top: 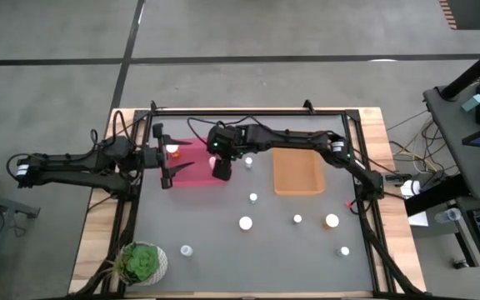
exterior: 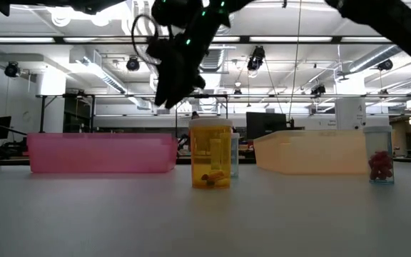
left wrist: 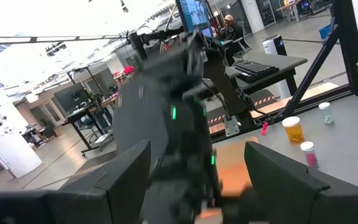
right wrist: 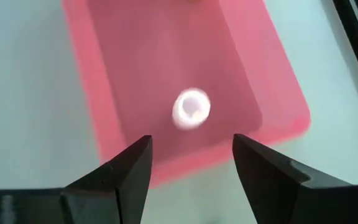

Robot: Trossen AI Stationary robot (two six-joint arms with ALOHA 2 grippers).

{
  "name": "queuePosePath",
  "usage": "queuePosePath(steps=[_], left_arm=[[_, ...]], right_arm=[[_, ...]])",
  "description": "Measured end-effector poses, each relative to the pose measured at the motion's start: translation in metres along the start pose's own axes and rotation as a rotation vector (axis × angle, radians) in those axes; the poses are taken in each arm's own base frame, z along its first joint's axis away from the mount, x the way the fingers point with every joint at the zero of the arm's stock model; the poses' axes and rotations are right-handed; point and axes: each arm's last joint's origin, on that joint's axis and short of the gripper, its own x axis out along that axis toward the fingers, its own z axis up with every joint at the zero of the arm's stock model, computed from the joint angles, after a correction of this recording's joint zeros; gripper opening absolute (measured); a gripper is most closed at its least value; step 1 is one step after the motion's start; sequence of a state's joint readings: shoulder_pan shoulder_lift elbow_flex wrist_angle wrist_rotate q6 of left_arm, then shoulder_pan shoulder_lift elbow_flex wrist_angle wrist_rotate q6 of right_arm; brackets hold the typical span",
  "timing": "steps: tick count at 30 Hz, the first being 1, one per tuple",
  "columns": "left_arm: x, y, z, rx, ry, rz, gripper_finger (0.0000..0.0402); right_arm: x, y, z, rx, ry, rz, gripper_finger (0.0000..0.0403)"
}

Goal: Pick and place medicine bottles into bin by pill shape (circle, oval)
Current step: Put the left orange pill into the pink bin

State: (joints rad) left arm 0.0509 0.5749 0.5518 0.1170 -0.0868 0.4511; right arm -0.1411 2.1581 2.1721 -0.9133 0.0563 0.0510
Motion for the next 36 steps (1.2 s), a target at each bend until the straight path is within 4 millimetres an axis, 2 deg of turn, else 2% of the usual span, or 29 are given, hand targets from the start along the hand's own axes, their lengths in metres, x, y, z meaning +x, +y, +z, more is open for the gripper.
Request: queuePosePath(steps=[5, 10, 15, 21, 28, 36], left_arm=[[0.003, -0.001, -0.002, 0.001, 0.011, -0.005, 0.0244], [0.006, -0.002, -0.002, 0.001, 0.014, -0.007, 0.0244], [0.013, -0.003, -0.004, -0.024, 0.019, -0.009, 0.0244], [0.025, -0.006, -0.006, -0.041, 0.005, -0.003, 0.0244], [0.042, -0.008, -0.007, -0.126, 0.022, -0.014, 0.0244], [0.064, -0.011, -0.01, -0.3, 0.086, -0.036, 0.0244]], right_arm=[[-0.032, 0.022, -0.01, -0.036, 0.027, -0.043, 0.0214], [-0.07, 0.046, -0.029, -0.042, 0.013, -0.067, 0.0214], [-0.101, 0.065, -0.059, -0.036, -0.021, -0.03, 0.0215], [-0.129, 0.083, -0.102, -0.07, -0.181, 0.009, 0.0215], [-0.147, 0.084, -0.157, -0.136, -0.398, 0.026, 0.0215], [-0.157, 0.065, -0.209, -0.185, -0.62, 0.051, 0.0215]])
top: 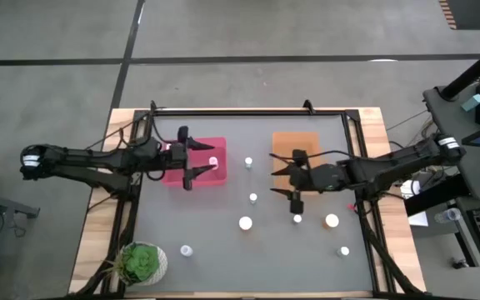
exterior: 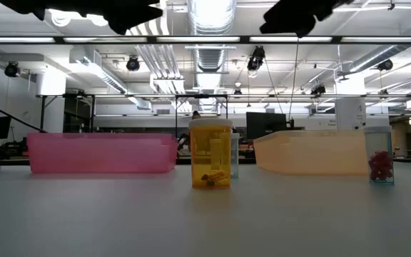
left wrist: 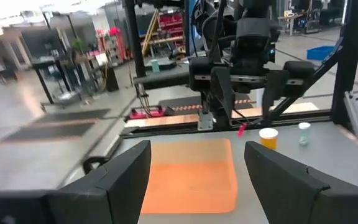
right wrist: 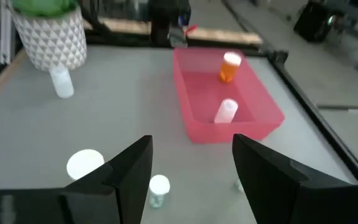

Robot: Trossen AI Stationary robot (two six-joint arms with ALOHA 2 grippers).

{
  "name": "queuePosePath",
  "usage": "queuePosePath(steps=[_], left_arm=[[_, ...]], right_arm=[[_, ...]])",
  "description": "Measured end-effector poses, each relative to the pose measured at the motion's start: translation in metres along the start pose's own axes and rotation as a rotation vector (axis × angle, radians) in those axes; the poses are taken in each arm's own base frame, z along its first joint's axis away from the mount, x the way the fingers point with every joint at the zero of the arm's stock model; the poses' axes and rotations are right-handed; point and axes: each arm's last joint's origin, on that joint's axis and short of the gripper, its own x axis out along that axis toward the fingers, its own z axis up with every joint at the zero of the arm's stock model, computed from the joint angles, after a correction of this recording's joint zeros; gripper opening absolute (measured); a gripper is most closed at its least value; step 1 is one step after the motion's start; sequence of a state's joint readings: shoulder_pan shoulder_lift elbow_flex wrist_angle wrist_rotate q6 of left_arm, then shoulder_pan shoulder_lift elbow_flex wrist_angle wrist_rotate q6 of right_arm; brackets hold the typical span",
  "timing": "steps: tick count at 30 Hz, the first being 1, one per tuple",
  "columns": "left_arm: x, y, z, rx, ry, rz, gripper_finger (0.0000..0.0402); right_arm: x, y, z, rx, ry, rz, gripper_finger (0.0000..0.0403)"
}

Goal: Pick and place medicine bottles into bin by pill shape (circle, oval)
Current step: Put the left orange pill into the pink bin

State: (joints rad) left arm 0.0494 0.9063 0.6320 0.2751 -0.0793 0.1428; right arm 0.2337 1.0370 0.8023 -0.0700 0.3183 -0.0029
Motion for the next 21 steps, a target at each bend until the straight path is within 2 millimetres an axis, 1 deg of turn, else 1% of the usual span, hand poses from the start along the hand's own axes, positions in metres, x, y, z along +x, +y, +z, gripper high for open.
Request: queuePosePath(steps=[3, 10, 15, 21], left_arm=[[0.01, -0.002, 0.002, -0.053, 0.044, -0.025, 0.0244], [0.035, -0.015, 0.01, -0.09, 0.203, -0.091, 0.0244], [0.055, -0.031, 0.016, -0.069, 0.336, -0.158, 0.0244], [0.08, -0.053, 0.021, -0.064, 0.473, -0.22, 0.0244]], right_arm=[[-0.013, -0.004, -0.011, -0.019, -0.074, -0.002, 0.0215], [-0.039, -0.013, -0.029, -0.05, -0.262, -0.016, 0.0215], [-0.051, -0.016, -0.04, -0.081, -0.353, -0.03, 0.0215], [-0.061, -0.018, -0.046, -0.143, -0.483, -0.014, 0.0215]])
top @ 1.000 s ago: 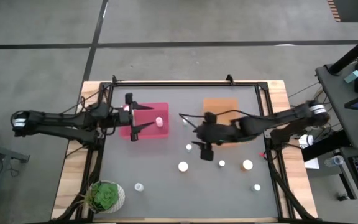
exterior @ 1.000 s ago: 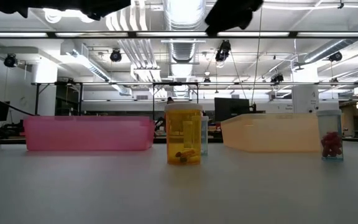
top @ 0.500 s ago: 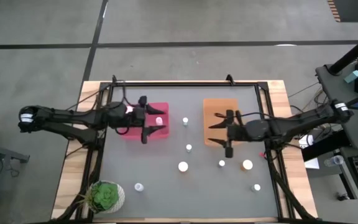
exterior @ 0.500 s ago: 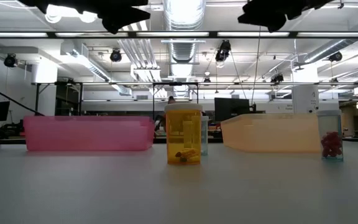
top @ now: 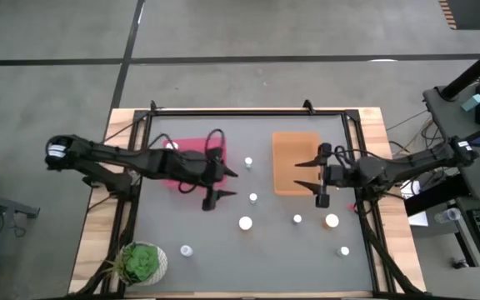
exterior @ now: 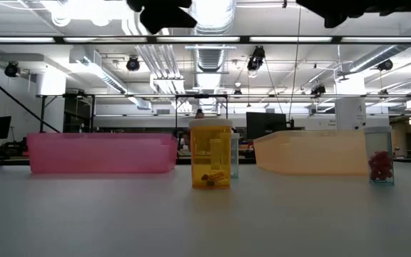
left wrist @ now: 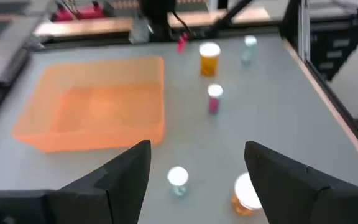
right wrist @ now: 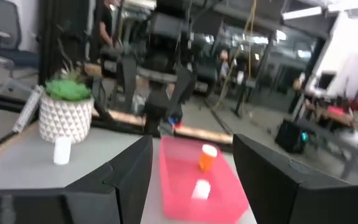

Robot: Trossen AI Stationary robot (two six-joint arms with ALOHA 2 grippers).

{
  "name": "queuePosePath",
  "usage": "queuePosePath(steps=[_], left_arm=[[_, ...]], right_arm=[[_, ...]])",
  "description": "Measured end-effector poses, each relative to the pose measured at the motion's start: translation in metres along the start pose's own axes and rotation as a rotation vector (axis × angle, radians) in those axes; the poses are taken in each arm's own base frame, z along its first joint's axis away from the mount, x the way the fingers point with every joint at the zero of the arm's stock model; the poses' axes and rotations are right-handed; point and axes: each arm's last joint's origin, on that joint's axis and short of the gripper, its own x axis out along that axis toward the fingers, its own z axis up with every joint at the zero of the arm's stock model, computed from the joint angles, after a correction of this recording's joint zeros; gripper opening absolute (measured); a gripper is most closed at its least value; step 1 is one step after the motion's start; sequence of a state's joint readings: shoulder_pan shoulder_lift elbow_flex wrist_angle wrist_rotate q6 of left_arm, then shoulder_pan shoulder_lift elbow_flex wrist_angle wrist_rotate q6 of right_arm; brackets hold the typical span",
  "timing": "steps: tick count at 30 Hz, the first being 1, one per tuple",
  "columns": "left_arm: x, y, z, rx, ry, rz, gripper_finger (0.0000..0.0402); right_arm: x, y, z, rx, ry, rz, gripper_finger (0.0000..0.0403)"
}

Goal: Pick and place medicine bottles into bin by pill shape (circle, oval)
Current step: Put the left orange pill into the pink bin

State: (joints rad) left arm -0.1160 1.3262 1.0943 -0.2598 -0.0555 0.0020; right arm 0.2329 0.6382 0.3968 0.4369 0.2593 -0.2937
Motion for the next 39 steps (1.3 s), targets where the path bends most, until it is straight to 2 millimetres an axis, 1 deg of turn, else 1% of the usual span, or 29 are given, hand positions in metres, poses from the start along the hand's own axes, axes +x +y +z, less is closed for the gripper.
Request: queuePosePath(steps=[4, 9, 12, 15, 19, 23, 28, 31, 36, 39], left_arm=[[0.019, -0.012, 0.006, 0.023, 0.076, -0.03, 0.0244], [0.041, -0.023, 0.007, 0.051, 0.226, -0.053, 0.0244], [0.056, -0.028, 0.0, 0.064, 0.313, -0.059, 0.0244], [0.074, -0.035, -0.007, 0.069, 0.359, -0.067, 0.0244], [0.089, -0.043, -0.014, 0.038, 0.403, -0.071, 0.0244], [0.095, -0.05, -0.017, -0.02, 0.429, -0.081, 0.0252], [0.099, -0.059, -0.02, -0.045, 0.448, -0.092, 0.0288], [0.103, -0.06, -0.023, -0.032, 0.457, -0.094, 0.0303], [0.116, -0.063, -0.032, -0.001, 0.469, -0.123, 0.0306], [0.119, -0.064, -0.034, 0.017, 0.476, -0.136, 0.0306]], right_arm=[[-0.006, -0.001, 0.0, -0.031, -0.055, -0.008, 0.0215], [-0.016, -0.004, -0.002, -0.027, -0.084, -0.019, 0.0215], [-0.021, -0.006, 0.001, -0.02, -0.113, -0.029, 0.0215], [-0.026, -0.008, 0.004, -0.009, -0.13, -0.034, 0.0215], [-0.027, -0.008, 0.002, -0.011, -0.109, -0.027, 0.0215], [-0.026, -0.007, 0.001, -0.016, -0.097, -0.023, 0.0215], [-0.026, -0.007, 0.001, -0.022, -0.094, -0.022, 0.0215], [-0.026, -0.007, 0.0, -0.034, -0.093, -0.023, 0.0215], [-0.026, -0.007, 0.0, -0.042, -0.093, -0.026, 0.0215], [-0.026, -0.007, 0.001, -0.044, -0.098, -0.029, 0.0215]])
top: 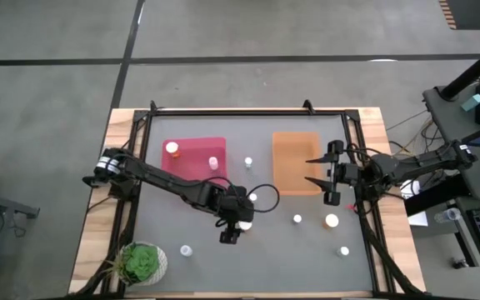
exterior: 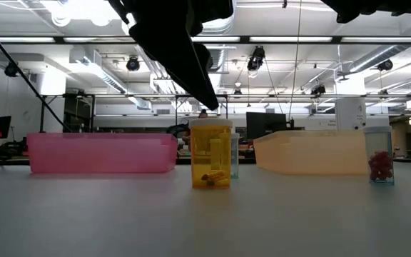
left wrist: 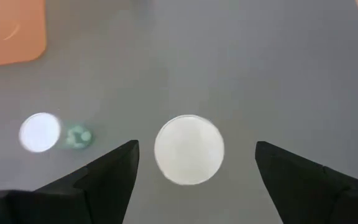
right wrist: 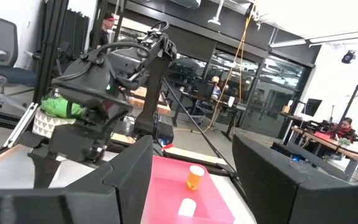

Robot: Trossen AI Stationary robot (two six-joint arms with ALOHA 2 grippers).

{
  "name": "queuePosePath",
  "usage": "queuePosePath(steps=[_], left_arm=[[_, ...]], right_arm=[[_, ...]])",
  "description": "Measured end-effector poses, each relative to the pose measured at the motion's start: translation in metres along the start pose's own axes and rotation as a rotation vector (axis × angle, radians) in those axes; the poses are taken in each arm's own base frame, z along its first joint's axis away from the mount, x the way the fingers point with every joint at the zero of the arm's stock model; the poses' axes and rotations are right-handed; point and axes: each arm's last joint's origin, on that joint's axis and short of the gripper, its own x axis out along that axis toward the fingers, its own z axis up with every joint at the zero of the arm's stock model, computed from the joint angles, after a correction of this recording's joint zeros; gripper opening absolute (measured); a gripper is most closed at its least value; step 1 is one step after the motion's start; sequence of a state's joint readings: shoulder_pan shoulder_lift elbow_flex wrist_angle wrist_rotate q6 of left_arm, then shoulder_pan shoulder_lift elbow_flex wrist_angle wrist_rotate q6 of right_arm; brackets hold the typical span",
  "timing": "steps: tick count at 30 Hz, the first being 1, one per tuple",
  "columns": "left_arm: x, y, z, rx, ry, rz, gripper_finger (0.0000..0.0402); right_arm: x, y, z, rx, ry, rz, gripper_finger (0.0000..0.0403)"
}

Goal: Pick and place medicine bottles into bin by pill shape (circle, oval)
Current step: Put the left orange pill into the pink bin

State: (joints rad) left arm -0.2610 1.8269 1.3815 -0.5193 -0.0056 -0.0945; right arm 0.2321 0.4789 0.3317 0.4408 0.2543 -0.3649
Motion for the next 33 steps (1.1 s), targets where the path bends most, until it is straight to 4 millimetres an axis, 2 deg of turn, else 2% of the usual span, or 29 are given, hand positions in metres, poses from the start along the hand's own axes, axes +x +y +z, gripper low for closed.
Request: queuePosePath(steps=[11, 33], left_arm=[[0.01, -0.001, 0.001, 0.008, -0.017, 0.007, 0.0306], [0.016, -0.002, 0.001, -0.046, -0.029, 0.055, 0.0306]], right_arm=[[0.0, 0.0, 0.001, -0.001, -0.003, -0.001, 0.0215], [0.001, 0.001, -0.003, -0.021, 0.03, 0.011, 0.0215]])
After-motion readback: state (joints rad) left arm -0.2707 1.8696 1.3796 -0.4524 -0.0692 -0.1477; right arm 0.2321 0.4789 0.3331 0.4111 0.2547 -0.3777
